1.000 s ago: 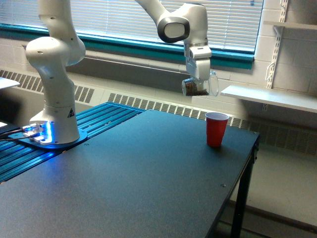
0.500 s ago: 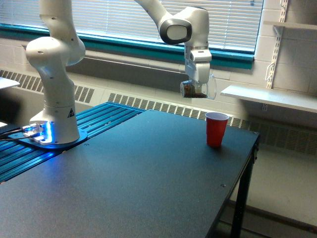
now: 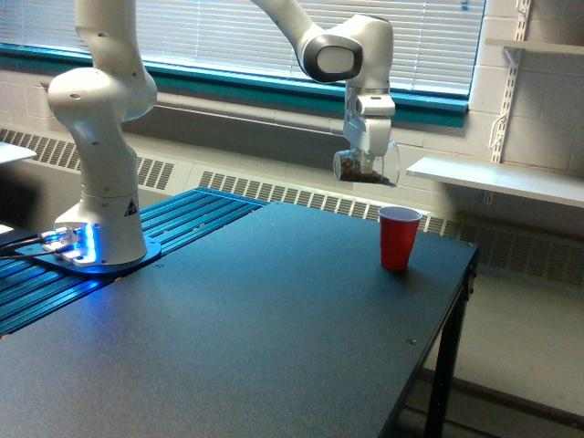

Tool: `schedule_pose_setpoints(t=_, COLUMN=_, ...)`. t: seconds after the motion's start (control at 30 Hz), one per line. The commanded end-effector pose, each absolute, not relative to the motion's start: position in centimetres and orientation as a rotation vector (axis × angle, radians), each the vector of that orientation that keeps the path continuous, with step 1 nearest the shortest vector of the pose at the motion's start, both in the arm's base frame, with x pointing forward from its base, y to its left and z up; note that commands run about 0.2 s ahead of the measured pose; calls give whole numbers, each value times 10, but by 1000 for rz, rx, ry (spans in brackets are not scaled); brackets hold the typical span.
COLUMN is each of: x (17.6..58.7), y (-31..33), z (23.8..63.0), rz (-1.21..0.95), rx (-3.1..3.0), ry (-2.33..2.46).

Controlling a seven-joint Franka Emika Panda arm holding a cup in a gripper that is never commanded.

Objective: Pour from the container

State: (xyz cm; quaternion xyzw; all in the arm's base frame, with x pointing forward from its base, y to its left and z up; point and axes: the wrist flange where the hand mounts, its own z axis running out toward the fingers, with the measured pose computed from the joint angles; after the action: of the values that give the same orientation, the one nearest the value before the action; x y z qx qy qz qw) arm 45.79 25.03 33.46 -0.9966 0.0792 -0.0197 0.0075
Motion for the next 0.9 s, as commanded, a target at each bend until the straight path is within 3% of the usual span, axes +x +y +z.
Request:
schedule_pose_setpoints(t=0.03, x=461, y=257, z=335, rz=-52, rx=-3131, ry=283)
schedule_pose_setpoints(t=0.9, x=467, y=265, z=328, rz=26, rx=-3204, ry=258)
